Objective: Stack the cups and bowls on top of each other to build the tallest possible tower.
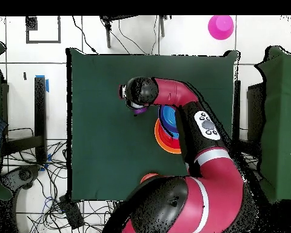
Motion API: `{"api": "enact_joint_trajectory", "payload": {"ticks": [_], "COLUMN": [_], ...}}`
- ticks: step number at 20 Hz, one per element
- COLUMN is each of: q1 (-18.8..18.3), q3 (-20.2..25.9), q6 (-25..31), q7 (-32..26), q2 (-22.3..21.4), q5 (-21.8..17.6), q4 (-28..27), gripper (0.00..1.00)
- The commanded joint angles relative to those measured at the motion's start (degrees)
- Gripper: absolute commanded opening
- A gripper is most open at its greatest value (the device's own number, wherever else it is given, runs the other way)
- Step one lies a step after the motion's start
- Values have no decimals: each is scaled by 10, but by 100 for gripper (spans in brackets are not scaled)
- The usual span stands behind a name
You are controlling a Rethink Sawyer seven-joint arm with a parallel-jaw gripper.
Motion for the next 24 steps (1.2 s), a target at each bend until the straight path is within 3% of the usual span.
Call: {"api": "enact_joint_trajectory", "payload": {"ticks": [1, 13, 21, 24], "q1": [6, -8, -20, -16], "q3": [4, -2, -12, -26], "q6": [-9, -46, 53, 148], "q7": [-10, -24, -1, 29], "q2": [-16, 18, 45, 61], "q5": [-29, -53, -10, 29], "q4": [41, 55, 63, 54], "gripper": [100, 100, 100, 100]}}
